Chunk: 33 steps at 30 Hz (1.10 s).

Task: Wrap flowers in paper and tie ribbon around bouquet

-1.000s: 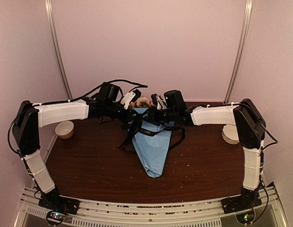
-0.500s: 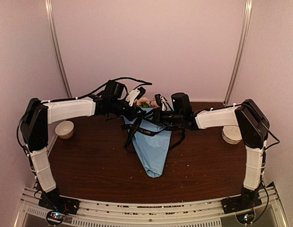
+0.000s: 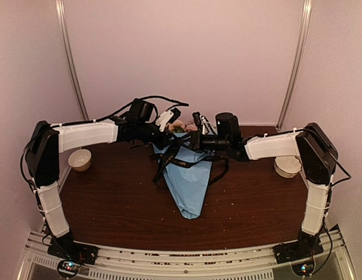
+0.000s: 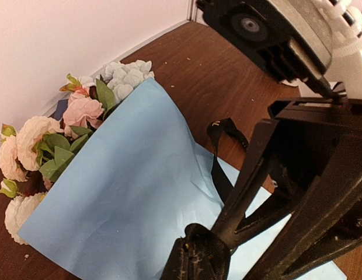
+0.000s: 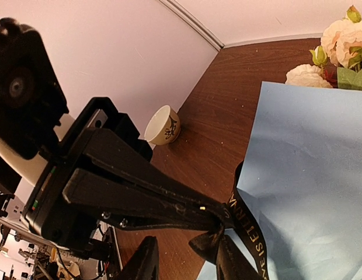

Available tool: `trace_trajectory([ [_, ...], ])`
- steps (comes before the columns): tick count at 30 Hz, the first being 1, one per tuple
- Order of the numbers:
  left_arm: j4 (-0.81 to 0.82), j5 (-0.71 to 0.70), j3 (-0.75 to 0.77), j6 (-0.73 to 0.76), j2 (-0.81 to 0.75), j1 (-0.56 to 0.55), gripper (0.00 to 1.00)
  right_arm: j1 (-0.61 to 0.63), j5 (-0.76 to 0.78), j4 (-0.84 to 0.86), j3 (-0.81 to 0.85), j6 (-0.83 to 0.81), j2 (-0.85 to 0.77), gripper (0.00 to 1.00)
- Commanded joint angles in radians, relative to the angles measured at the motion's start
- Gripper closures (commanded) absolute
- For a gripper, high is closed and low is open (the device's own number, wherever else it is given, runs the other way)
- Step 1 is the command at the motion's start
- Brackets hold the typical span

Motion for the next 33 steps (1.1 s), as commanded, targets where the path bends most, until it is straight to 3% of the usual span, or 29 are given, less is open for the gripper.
trace_trajectory([
  [1,0.015,0.032,0.015,0.028,-0.027,0.003,1.00,0.005,0.023,-0.052,0.072,-0.018,0.043,0.65],
  [9,0.023,0.049,-0.001,0.028,-0.036,0.006,1.00,0.004,0.028,-0.103,0.070,-0.048,0.045,0.74],
  [14,0.018,0.058,0.000,0.027,-0.036,0.008,1.00,0.004,0.025,-0.115,0.072,-0.057,0.042,0.99],
  [16,-0.003,0.056,-0.007,0.033,-0.042,0.016,0.99,-0.001,0.038,-0.109,0.058,-0.054,0.031,1.00],
  [19,-0.013,0.025,-0.055,0.032,-0.067,0.041,0.56,-0.011,0.046,-0.091,0.040,-0.044,0.023,1.00],
  [21,-0.019,0.004,-0.101,0.036,-0.091,0.065,0.47,-0.015,0.042,-0.094,0.039,-0.041,0.023,1.00],
  [29,-0.120,0.000,-0.137,0.137,-0.050,0.095,0.45,-0.017,0.036,-0.064,0.032,-0.020,0.031,1.00],
  [33,-0.161,0.016,-0.137,0.128,-0.036,0.094,0.53,-0.017,0.042,-0.064,0.027,-0.015,0.028,1.00],
])
